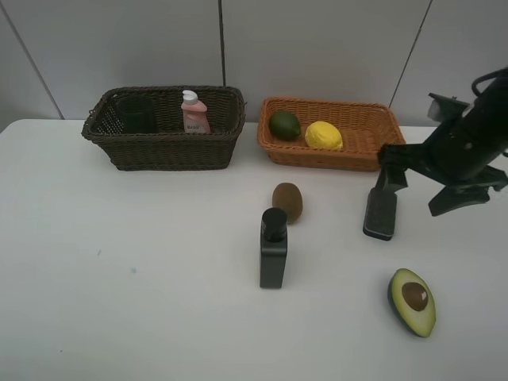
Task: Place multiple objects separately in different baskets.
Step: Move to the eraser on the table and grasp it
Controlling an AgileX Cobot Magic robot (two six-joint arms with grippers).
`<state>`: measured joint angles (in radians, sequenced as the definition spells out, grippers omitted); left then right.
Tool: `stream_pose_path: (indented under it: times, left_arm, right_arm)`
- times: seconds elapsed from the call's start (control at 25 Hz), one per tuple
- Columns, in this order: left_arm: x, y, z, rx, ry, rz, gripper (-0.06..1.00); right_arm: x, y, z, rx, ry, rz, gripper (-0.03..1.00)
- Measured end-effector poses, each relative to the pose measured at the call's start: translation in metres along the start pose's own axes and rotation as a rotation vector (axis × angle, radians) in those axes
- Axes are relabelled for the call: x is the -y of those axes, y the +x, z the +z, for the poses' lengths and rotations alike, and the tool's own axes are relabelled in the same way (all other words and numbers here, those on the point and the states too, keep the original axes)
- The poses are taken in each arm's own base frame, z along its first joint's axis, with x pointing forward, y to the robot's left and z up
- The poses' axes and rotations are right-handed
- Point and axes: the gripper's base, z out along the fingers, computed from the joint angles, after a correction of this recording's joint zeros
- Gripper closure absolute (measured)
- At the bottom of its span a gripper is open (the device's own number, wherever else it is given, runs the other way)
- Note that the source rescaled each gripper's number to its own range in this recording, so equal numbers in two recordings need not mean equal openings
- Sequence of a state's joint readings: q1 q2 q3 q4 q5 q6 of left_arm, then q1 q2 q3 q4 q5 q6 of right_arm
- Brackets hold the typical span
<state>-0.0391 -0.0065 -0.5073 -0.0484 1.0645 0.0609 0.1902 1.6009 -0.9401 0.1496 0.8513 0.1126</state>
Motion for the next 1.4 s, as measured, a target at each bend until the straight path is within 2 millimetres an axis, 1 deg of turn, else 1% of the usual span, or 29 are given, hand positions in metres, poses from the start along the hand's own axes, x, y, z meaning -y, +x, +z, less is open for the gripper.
stream_pose_path:
  times: [0.12,0.28,0.48,0.68,0.88,0.96,1.12,1.28,1.4]
  left_arm:
    - [0.0,0.0,0.0,0.0,0.0,0.0,-0.05]
    - [0.0,0.0,0.0,0.0,0.0,0.0,-0.05]
    - [0.0,0.0,0.0,0.0,0.0,0.0,-0.05]
    - [0.0,0.0,0.0,0.0,0.0,0.0,-0.05]
    - [0.0,0.0,0.0,0.0,0.0,0.0,-0.05]
    - [0.0,0.0,0.0,0.0,0.0,0.0,-0.05]
    - [0.0,0.0,0.0,0.0,0.0,-0.001,-0.05]
    - [0.0,0.0,0.0,0.0,0.0,-0.001,-0.05]
    - [0.0,0.0,0.0,0.0,0.0,-0.001,-0.05]
  right_arm:
    - [-0.01,-0.014,0.02,-0.031,0.021,-0.024,-0.03]
    - [-0.01,-0.031,0.044,-0.053,0.063,-0.036,-0.03]
    - [-0.007,-0.044,0.063,-0.067,0.115,-0.037,-0.03]
    - [-0.006,-0.051,0.081,-0.049,0.121,-0.033,-0.03]
    - [0.001,-0.052,0.093,-0.054,0.186,-0.061,-0.03]
    - [0.003,-0.053,0.095,-0.056,0.203,-0.07,-0.03]
    - [0.004,-0.054,0.098,-0.041,0.201,-0.071,-0.03]
    - [0.004,-0.054,0.107,-0.049,0.2,-0.071,-0.03]
    - [0.005,-0.054,0.107,-0.049,0.199,-0.071,-0.03]
